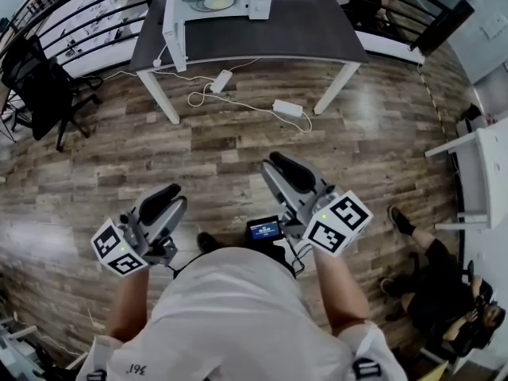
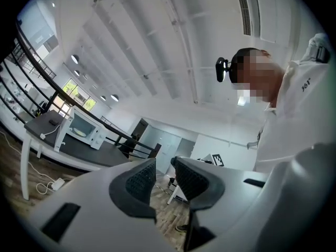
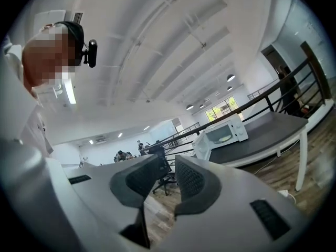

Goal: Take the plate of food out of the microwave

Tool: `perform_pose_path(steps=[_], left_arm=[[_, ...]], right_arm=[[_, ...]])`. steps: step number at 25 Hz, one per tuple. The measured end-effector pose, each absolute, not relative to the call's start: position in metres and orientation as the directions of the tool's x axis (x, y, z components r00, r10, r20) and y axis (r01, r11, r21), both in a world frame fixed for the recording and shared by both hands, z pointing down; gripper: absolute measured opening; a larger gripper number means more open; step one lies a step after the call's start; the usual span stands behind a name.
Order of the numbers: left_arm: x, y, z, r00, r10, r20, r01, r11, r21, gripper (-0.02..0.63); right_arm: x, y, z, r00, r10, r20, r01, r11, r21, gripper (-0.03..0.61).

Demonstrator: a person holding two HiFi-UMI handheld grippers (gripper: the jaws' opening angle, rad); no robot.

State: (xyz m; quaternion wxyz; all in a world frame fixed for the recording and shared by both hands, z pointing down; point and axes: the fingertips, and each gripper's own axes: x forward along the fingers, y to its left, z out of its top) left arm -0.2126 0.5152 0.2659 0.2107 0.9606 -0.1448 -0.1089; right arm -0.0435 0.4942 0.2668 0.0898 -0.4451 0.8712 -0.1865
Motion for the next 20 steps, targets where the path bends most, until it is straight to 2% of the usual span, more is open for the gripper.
perform_pose_path(steps=[5, 10, 13, 20], left_arm=[[-0.208, 0.51, 0.275, 0.909, -0.385, -0.16, -0.256, -0.818, 0.516, 0.101], [-0.191, 0.505, 0.282, 0.906, -0.396, -0.151, -0.258, -0.799, 0.543, 0.092], [-0.177, 0.505, 0.287, 0.906, -0.398, -0.141, -0.26, -0.79, 0.555, 0.046], [-0.138, 0.503, 0.303, 0.913, -0.395, -0.1, -0.267, -0.765, 0.586, 0.034]], right_arm=[[-0.018, 0.492, 0.269, -0.554, -0.832, -0.033, -0.711, 0.493, -0.502, 0.097], [0.009, 0.48, 0.274, -0.522, -0.852, -0.036, -0.693, 0.448, -0.565, 0.097], [0.022, 0.478, 0.282, -0.53, -0.848, -0.021, -0.682, 0.441, -0.584, 0.097], [0.044, 0.471, 0.303, -0.572, -0.819, 0.05, -0.698, 0.454, -0.554, 0.097]])
